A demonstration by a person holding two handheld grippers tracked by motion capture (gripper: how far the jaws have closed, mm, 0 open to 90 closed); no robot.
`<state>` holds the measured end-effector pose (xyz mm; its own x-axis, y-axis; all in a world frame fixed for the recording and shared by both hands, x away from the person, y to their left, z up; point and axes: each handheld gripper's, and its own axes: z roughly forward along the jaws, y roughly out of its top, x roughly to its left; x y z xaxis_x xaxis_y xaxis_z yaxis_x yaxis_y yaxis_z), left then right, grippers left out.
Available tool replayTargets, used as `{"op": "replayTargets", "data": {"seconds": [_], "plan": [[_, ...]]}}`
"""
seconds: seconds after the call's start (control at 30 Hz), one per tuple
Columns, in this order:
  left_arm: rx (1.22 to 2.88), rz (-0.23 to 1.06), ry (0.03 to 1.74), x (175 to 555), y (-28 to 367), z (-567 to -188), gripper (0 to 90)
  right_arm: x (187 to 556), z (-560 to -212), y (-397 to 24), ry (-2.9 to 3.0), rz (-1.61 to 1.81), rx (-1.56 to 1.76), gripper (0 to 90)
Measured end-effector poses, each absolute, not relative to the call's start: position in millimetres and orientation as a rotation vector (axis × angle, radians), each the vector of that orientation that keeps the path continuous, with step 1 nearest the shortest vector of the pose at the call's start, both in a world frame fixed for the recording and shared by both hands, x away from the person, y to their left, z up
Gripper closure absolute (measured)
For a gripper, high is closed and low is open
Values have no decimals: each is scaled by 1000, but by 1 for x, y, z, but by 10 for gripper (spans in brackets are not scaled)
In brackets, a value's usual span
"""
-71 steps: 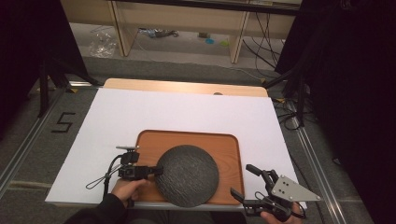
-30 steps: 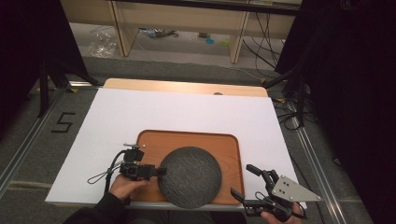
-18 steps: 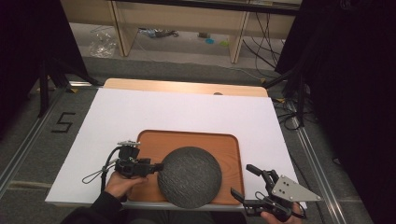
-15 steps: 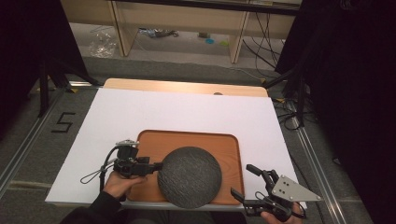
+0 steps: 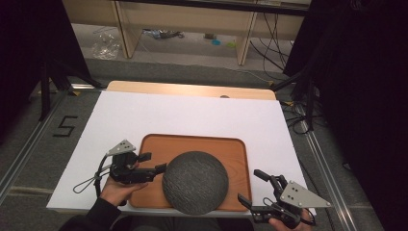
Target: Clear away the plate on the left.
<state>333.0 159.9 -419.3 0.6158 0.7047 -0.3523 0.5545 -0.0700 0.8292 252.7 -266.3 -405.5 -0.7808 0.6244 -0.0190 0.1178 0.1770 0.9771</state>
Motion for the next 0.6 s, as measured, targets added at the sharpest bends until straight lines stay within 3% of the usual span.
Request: {"op": "replayTargets", "data": {"seconds": [0.6], "plan": [[1683, 278, 981, 306, 184, -407, 199, 253, -406, -266, 2043, 1634, 700, 156]]}}
